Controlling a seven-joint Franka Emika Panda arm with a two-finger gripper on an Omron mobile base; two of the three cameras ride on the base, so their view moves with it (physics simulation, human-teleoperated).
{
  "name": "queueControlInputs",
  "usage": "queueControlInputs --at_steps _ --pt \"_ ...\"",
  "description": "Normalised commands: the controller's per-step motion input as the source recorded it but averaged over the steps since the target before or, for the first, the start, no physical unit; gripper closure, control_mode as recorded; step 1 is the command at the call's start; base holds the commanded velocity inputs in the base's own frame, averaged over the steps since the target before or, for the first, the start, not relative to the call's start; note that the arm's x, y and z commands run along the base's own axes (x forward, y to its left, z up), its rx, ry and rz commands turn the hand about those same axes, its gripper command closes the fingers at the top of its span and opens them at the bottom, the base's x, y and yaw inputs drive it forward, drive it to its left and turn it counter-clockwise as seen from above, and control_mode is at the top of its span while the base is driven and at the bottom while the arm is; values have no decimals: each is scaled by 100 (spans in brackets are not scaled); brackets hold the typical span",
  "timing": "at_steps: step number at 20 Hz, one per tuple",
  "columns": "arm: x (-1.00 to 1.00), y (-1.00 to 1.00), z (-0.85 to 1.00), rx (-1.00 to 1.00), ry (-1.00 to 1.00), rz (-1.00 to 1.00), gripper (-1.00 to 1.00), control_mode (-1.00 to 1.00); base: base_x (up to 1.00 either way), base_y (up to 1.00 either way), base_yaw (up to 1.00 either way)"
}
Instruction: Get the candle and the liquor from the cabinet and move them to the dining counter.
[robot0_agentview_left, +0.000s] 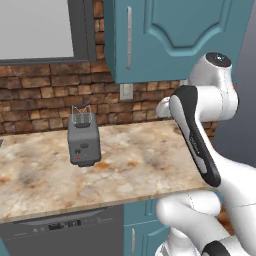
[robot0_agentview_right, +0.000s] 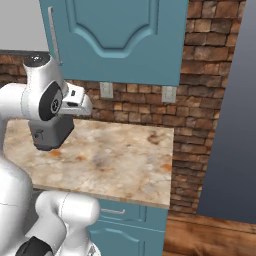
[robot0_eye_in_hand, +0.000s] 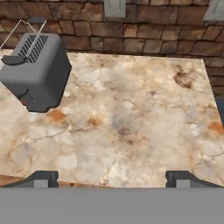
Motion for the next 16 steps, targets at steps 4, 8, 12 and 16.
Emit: queueControlInputs --at_steps 4,8,12,16 --pt "-57 3 54 0 -36 -1 -100 -100 0 0 0" --pt "-29 18 50 0 -31 0 -100 -100 0 0 0" --pt "-19 8 47 0 -31 0 -100 -100 0 0 0" --pt "-9 12 48 1 -34 0 -100 -100 0 0 0"
